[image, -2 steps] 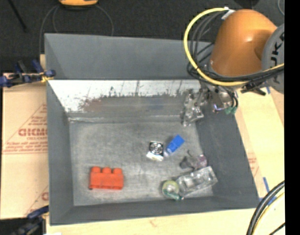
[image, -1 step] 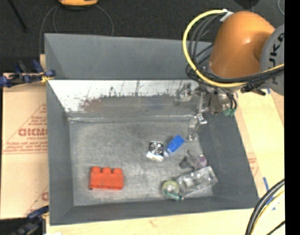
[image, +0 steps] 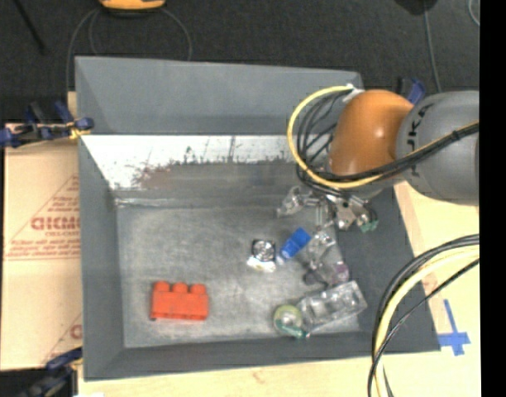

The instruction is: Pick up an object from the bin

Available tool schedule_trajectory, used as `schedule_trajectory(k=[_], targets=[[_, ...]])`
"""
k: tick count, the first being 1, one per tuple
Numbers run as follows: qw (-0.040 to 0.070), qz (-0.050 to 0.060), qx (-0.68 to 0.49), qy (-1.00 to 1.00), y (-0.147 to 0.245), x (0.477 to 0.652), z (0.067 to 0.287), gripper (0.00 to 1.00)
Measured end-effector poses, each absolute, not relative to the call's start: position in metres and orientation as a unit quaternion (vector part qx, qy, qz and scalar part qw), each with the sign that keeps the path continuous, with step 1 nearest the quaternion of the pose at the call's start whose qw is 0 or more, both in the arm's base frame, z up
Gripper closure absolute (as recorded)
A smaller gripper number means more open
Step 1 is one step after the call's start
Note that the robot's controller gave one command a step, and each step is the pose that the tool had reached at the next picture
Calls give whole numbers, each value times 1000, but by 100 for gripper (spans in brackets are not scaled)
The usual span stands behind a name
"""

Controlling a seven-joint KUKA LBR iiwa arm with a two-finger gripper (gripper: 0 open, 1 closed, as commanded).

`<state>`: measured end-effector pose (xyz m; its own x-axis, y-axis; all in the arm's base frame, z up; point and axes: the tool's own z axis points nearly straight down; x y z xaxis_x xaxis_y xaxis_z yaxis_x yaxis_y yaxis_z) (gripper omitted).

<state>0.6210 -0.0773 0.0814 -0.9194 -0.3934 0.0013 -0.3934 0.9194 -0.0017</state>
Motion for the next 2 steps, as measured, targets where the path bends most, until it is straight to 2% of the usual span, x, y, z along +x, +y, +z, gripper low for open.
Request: schedule_trajectory(k=[1, 2], targets=[[-3, 1, 200, -980, -77, 623, 86, 100], [-6, 3, 235, -972, -68, 627, 231, 100]])
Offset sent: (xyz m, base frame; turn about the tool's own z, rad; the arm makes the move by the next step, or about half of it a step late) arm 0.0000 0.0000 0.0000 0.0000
